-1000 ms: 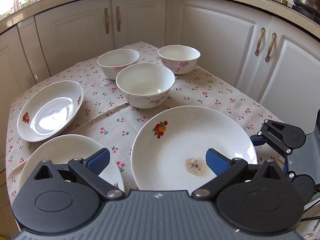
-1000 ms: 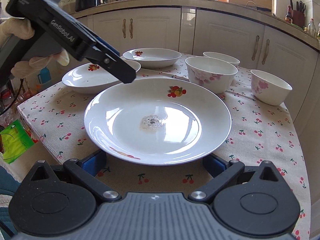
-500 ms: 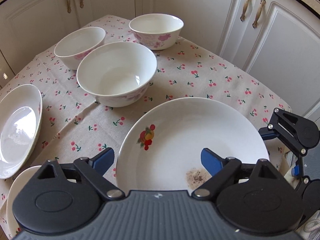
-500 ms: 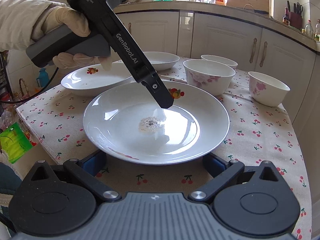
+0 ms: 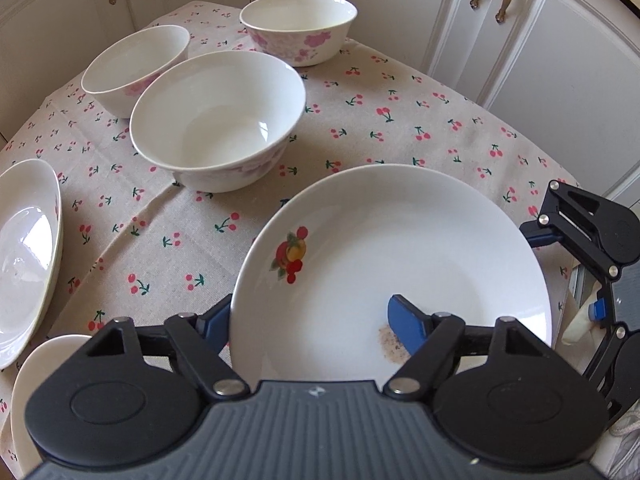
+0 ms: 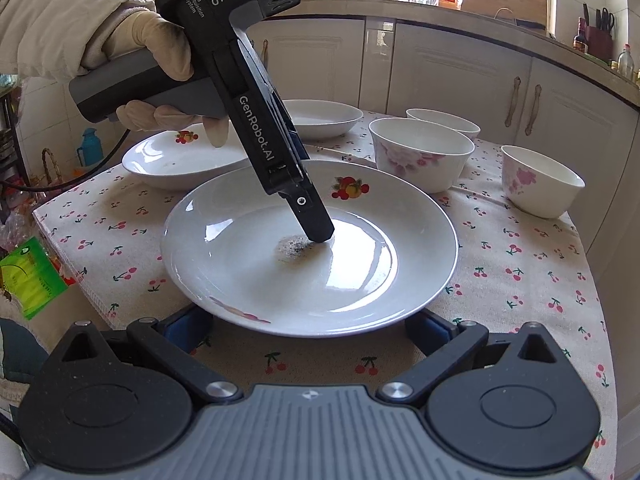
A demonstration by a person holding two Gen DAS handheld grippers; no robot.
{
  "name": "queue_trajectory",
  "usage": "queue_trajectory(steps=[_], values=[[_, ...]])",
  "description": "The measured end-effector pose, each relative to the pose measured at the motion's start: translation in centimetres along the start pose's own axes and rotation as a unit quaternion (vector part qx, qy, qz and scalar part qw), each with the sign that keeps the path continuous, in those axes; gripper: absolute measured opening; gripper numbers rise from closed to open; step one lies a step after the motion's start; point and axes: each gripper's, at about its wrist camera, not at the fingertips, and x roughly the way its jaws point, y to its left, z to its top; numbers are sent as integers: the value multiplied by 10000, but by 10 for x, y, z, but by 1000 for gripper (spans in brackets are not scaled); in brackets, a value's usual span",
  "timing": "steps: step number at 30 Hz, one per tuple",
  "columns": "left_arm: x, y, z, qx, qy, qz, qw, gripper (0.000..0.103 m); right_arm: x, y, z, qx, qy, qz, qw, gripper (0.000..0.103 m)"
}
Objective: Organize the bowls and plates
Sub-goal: 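Lift the stained plate with the left tool and lower it onto another white plate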
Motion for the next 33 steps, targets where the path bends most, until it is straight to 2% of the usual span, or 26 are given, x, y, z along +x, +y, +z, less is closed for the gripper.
queue_trajectory(steps=[14, 25, 33], values=[[2, 5, 4, 106, 119, -266, 9995, 78, 4, -1, 6, 13, 214, 9, 9998, 103], [-8, 9, 2, -10, 14, -492, 9988, 78, 1, 0, 10, -88, 316, -34, 9995, 103], [-23, 13, 1, -120, -134, -482, 9987, 78, -6, -4, 24, -139, 256, 56, 9996, 103]])
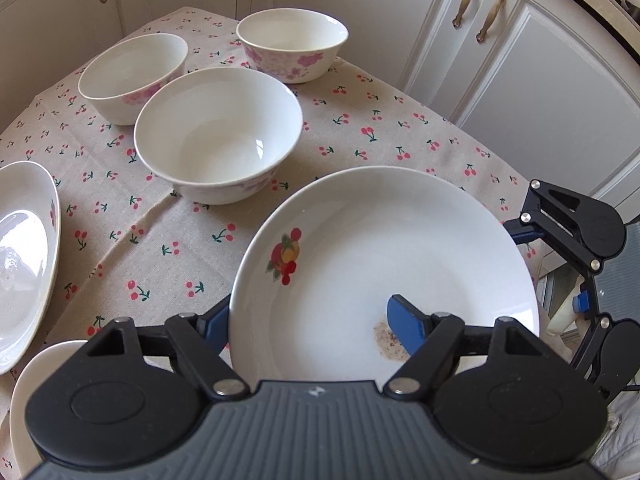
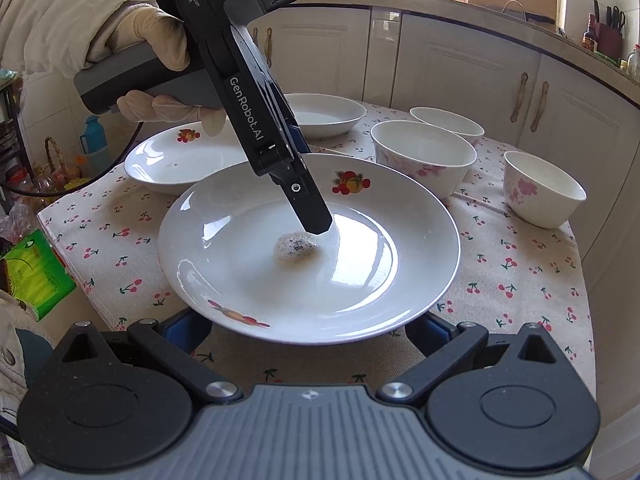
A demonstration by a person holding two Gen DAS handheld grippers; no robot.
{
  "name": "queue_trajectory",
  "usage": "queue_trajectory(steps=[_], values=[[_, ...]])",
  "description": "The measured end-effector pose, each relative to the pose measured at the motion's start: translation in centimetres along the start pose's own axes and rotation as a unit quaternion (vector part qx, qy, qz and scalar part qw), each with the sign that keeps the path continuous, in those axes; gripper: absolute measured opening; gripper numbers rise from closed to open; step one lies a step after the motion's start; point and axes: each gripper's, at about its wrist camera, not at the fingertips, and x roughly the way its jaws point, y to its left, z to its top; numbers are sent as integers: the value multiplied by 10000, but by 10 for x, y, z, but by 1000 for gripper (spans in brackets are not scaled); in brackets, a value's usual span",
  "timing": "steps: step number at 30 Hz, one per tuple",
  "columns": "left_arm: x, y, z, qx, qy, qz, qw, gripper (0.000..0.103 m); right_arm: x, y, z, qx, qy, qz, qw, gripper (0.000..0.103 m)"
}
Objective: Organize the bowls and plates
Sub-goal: 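Lift the stained plate with the left tool and lower it onto another white plate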
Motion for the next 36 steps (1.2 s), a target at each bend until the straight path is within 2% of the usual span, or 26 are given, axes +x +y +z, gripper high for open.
queue_trajectory(steps=[12, 22, 36], values=[[-42, 23, -24, -325, -372, 258, 9984, 78, 6, 11, 35, -298, -138, 270, 9991, 103], [-72, 55, -60, -761, -552, 472, 9944, 78, 35, 36, 62, -589, -99, 631, 9962, 103], [-80, 95, -98, -1182, -638, 520, 9896, 78, 74, 61, 90, -727, 145, 893, 9932, 103]])
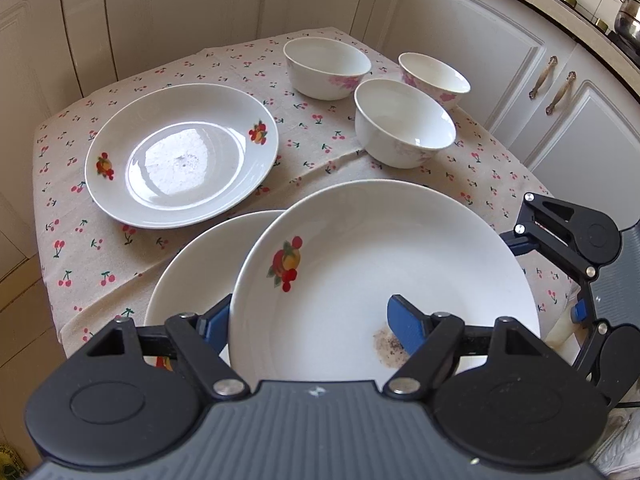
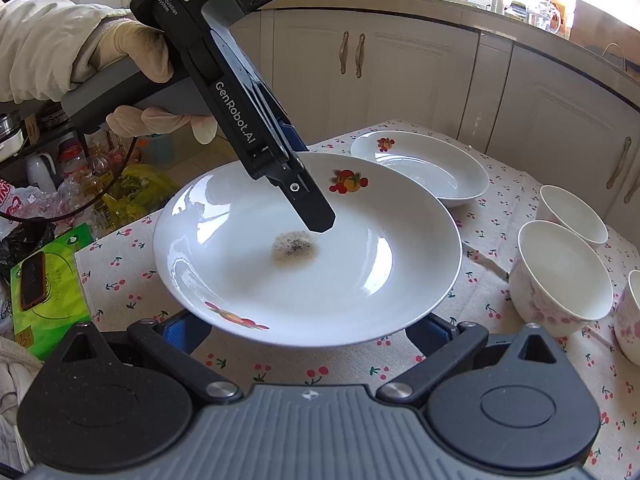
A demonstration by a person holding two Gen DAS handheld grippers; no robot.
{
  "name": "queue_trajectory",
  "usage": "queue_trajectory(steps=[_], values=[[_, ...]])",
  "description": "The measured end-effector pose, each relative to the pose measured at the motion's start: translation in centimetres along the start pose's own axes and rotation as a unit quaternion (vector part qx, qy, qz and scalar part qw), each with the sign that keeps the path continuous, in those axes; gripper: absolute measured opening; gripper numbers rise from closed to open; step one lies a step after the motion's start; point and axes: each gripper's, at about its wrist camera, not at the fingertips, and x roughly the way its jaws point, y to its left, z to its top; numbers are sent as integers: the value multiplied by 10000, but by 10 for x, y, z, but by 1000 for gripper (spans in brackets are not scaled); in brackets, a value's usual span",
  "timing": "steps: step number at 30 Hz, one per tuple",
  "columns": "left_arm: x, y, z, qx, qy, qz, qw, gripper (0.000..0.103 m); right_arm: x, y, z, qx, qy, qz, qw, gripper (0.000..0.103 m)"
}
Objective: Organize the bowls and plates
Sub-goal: 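Lift the stained plate with the left tool and lower it onto another white plate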
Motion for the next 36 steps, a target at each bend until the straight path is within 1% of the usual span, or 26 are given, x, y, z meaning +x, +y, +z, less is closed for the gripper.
queue_trajectory(steps=[7, 14, 25, 36], values=[[7, 15, -6, -136, 22, -75, 9999, 78, 12, 3, 7, -39, 166, 25, 9999, 103], [11, 26, -7, -211, 47, -84, 9997, 78, 19, 5, 14, -41, 242, 37, 9997, 103], [18, 34, -8, -253, 150, -79, 9995, 78, 27, 4, 19, -64, 329, 55, 9994, 103], [20, 37, -6, -190, 238, -46, 9995, 78, 31, 7, 19, -99, 363, 63, 9993, 103]])
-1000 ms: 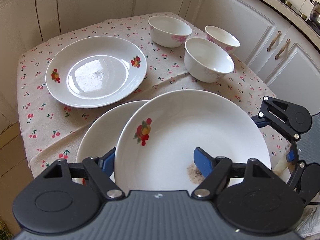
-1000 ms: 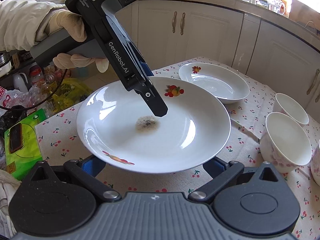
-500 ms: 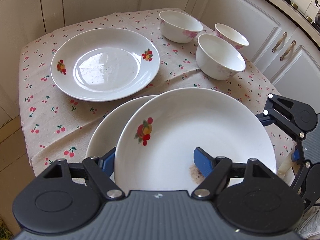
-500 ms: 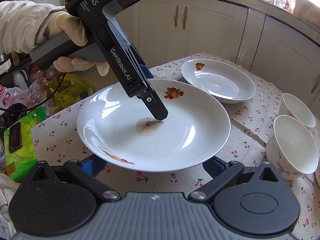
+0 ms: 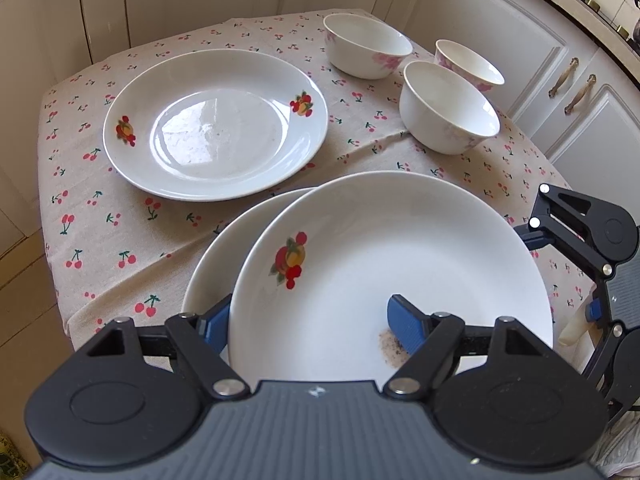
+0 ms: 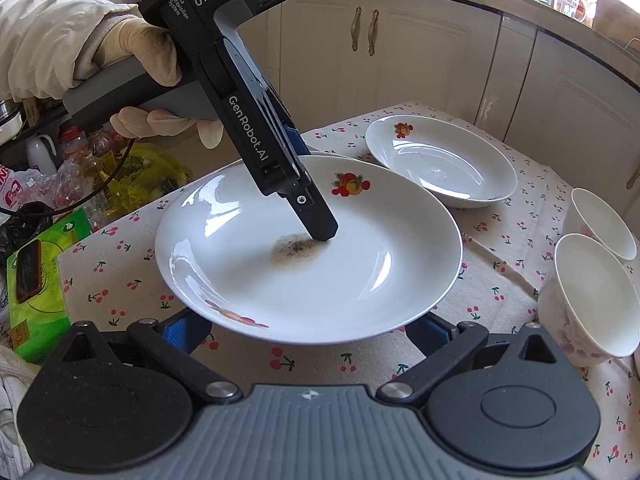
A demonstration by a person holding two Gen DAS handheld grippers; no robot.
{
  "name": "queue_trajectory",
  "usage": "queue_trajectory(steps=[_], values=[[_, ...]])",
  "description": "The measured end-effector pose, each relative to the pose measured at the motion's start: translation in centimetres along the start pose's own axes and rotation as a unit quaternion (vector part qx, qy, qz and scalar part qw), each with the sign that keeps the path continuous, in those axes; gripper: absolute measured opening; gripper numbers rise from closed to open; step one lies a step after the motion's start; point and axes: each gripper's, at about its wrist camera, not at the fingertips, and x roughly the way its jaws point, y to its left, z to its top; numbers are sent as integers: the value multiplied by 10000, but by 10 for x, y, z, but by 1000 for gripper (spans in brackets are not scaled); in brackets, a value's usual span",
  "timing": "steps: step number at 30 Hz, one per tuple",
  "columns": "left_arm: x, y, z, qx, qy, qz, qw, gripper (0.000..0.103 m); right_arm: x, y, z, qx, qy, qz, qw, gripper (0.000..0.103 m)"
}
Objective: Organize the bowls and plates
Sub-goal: 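Lift the stained plate with the left tool and lower it onto another white plate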
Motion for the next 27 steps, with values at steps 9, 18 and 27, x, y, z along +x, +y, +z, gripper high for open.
queue_trajectory(steps=[9, 18, 27], values=[[-1, 2, -1, -16, 45, -37, 10000, 79, 3, 0, 1, -17, 15, 55, 10000, 103], [-5, 5, -3, -98, 31, -43, 9999, 79, 3, 0, 1, 11, 0, 96, 10000, 103], [-14, 7, -6, -160, -3, 12, 9999, 79, 3, 1, 2, 39, -9, 109, 9999, 103]])
